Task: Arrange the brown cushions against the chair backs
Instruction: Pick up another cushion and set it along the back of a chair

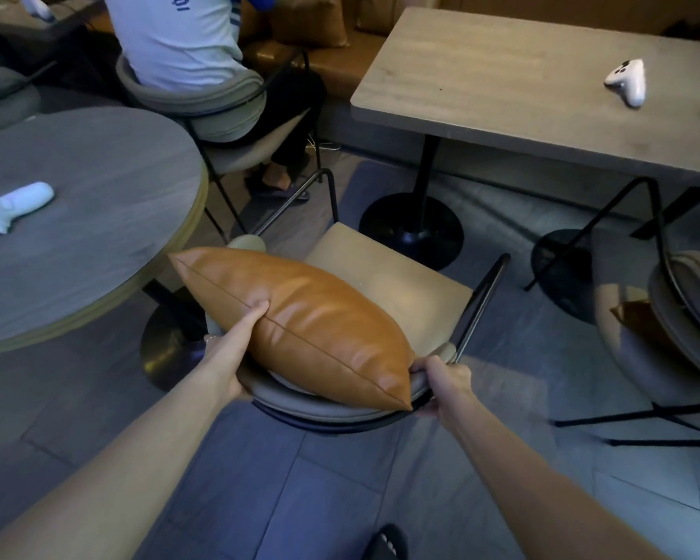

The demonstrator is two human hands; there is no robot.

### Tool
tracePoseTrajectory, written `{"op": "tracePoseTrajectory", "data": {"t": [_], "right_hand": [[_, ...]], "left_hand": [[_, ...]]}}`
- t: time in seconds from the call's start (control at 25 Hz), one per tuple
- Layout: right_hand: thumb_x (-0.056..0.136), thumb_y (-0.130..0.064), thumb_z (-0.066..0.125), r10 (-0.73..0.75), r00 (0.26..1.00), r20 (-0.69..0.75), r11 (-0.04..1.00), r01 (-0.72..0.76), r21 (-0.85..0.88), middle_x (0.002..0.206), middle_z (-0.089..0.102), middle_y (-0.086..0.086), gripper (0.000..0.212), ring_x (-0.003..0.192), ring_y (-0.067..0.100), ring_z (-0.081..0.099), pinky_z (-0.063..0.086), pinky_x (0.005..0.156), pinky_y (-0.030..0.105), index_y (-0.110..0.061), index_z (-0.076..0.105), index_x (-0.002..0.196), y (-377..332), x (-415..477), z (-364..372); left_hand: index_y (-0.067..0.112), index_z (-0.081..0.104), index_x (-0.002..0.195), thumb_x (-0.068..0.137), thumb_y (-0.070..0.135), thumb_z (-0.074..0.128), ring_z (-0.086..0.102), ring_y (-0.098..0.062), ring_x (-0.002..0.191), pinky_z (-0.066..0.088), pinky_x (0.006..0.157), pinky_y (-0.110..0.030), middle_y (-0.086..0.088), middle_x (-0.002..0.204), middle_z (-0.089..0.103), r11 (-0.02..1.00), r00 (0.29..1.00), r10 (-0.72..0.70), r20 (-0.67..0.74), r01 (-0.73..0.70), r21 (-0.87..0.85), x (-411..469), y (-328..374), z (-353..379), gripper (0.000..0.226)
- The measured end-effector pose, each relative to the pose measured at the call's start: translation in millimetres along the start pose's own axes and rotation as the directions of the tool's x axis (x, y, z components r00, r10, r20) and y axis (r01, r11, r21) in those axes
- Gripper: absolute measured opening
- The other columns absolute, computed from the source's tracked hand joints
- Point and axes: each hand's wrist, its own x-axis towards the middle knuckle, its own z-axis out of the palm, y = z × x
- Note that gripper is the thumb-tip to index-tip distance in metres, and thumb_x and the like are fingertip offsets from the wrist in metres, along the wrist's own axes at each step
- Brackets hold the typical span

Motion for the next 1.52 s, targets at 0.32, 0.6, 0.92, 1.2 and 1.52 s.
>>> {"op": "tracePoseTrajectory", "data": {"t": [0.32, 0.6, 0.92, 1.2, 1.52], "right_hand": [[0.073, -0.024, 0.074, -0.145, 0.987, -0.067, 0.988, 0.141, -0.064, 0.11, 0.063, 0.017, 0.065, 0.096, 0.042, 0.066, 0.062, 0.062, 0.058, -0.012, 0.049, 0.132, -85.5, 72.4, -53.5], [0.06, -0.052, 0.062, -0.28, 0.958, -0.06, 0.96, 0.277, -0.051, 0.141, 0.055, 0.009, 0.106, 0.115, 0.033, 0.061, 0.057, 0.085, 0.048, -0.036, 0.021, 0.157, -100.4, 107.6, -79.7], [0.083, -0.03, 0.08, -0.089, 0.976, 0.198, 0.984, 0.055, 0.169, 0.143, 0.045, -0.004, 0.113, 0.126, 0.039, 0.055, 0.052, 0.097, 0.056, -0.044, -0.003, 0.158, -67.3, 19.9, -4.4], [0.084, -0.02, 0.077, 0.047, 0.999, 0.0, 0.955, -0.045, 0.294, 0.132, 0.041, 0.008, 0.118, 0.097, 0.033, 0.062, 0.062, 0.079, 0.051, -0.032, -0.016, 0.156, -95.2, 34.2, 44.0], [0.084, -0.02, 0.071, 0.001, 0.993, -0.118, 0.969, 0.028, 0.244, 0.112, 0.05, 0.015, 0.087, 0.091, 0.04, 0.066, 0.062, 0.069, 0.052, -0.024, 0.014, 0.149, -108.9, 50.9, 18.3]], "left_hand": [[0.032, 0.015, 0.164, 0.047, 0.069, 0.094, 0.044, -0.044, 0.14, 0.045, 0.1, -0.077, -0.01, 0.163, 0.036, 0.999, 0.995, -0.024, 0.1, 0.02, 0.041, 9.0, 17.4, 91.4, 0.145], [0.023, 0.008, 0.164, 0.065, 0.065, 0.088, 0.038, -0.045, 0.145, 0.042, 0.103, -0.078, -0.011, 0.167, 0.031, 0.999, 0.997, -0.018, 0.078, 0.016, 0.029, 18.8, 48.5, 160.7, 0.134], [0.032, 0.011, 0.163, 0.057, 0.068, 0.09, 0.041, -0.045, 0.143, 0.045, 0.103, -0.074, -0.012, 0.167, 0.029, 0.998, 0.986, -0.053, 0.159, 0.057, -0.021, 32.7, 68.5, 179.2, 0.138], [0.025, 0.017, 0.163, 0.076, 0.066, 0.079, 0.038, -0.046, 0.146, 0.035, 0.109, -0.074, -0.016, 0.167, 0.031, 0.995, 0.946, -0.089, 0.312, 0.069, 0.074, 69.0, 125.7, 143.9, 0.114], [0.024, 0.026, 0.159, 0.078, 0.055, 0.084, 0.044, -0.045, 0.142, 0.033, 0.113, -0.075, -0.016, 0.161, 0.039, 0.98, 0.871, -0.143, 0.469, 0.059, 0.189, 83.9, 141.6, 155.4, 0.105]]}}
